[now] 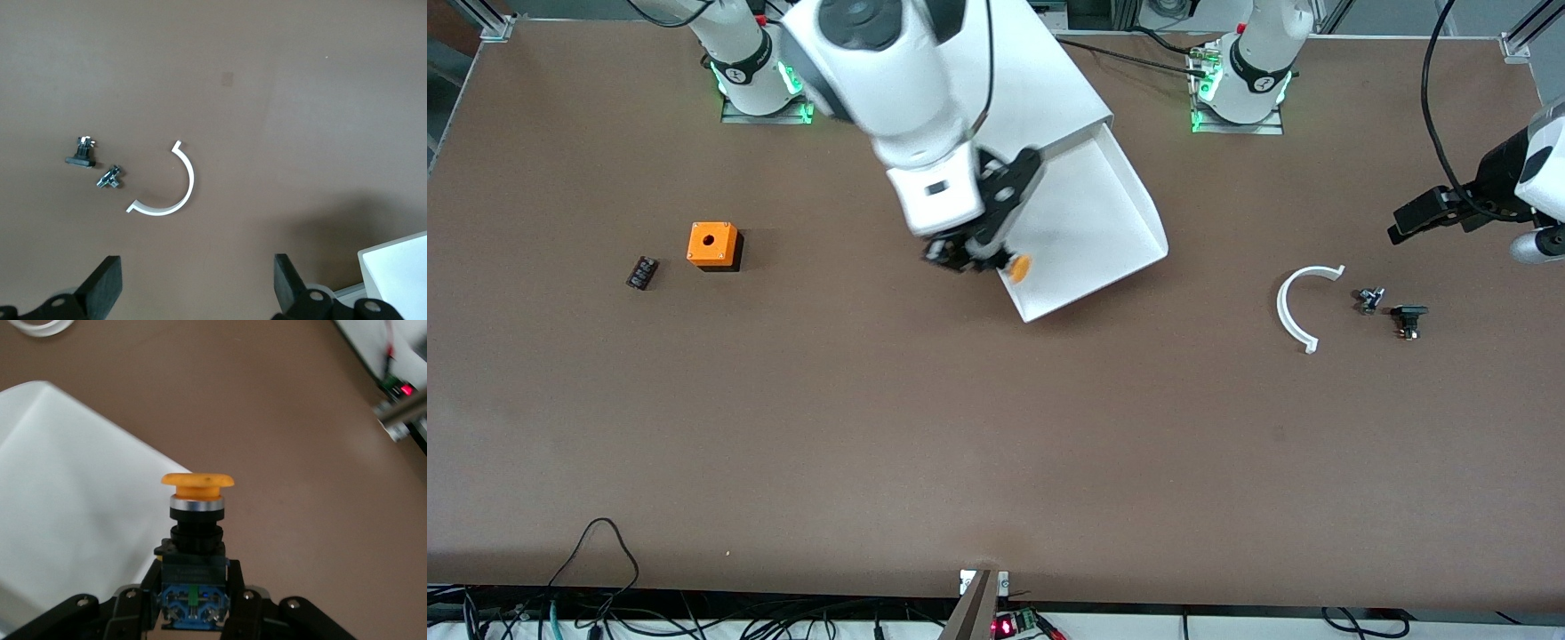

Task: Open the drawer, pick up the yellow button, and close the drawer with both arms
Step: 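Carry the button toward the orange box while the left gripper reaches the drawer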

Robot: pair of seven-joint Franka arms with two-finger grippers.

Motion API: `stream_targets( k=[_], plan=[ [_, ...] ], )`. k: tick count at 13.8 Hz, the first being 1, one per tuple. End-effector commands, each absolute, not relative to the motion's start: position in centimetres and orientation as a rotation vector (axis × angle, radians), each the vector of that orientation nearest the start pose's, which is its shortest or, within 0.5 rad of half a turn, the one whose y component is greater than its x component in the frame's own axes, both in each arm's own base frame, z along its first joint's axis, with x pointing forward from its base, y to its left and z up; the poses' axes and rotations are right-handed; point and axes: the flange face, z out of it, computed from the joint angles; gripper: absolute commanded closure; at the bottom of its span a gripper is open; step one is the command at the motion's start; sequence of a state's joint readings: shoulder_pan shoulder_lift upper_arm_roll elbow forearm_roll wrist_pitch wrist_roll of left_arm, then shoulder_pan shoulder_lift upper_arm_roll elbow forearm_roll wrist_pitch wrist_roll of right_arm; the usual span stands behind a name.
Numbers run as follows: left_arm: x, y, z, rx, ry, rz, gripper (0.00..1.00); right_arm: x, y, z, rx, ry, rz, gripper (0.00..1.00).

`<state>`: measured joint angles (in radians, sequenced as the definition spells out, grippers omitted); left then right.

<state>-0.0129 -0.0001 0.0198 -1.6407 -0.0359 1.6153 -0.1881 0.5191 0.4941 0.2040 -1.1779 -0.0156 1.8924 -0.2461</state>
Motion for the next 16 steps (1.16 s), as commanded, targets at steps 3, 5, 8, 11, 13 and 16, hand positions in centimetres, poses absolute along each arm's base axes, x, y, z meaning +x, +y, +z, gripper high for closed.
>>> stream_targets(
  k=[3, 5, 8, 11, 13, 16],
  plan=[
    [56.5, -7.3, 58.0, -3.158, -0.399, -0.001, 0.0, 61.6, 31.0, 50.6, -2.924, -0.932, -0.177, 0.75],
    [56.1, -11.9, 56.3, -3.148, -0.519, -0.018, 0.0, 62.8, 25.7, 48.5, -2.987, -0.751, -0.08, 0.75],
    [55.9, -17.1, 51.3, -3.136, -0.686, -0.034, 0.0, 63.5, 17.9, 44.0, -3.116, -0.423, 0.086, 0.74],
    [56.2, -20.8, 44.5, -3.121, -0.907, -0.029, 0.0, 63.3, 10.5, 39.1, -3.196, -0.229, 0.242, 0.74],
    [55.4, -22.7, 41.0, -3.134, -0.996, -0.08, 0.0, 62.6, 6.0, 36.2, -3.175, -0.256, 0.325, 0.74],
    [54.7, -24.0, 38.7, -3.134, -1.038, -0.081, 0.0, 61.4, 1.1, 30.8, -3.141, -0.405, 0.222, 0.74]
  ],
)
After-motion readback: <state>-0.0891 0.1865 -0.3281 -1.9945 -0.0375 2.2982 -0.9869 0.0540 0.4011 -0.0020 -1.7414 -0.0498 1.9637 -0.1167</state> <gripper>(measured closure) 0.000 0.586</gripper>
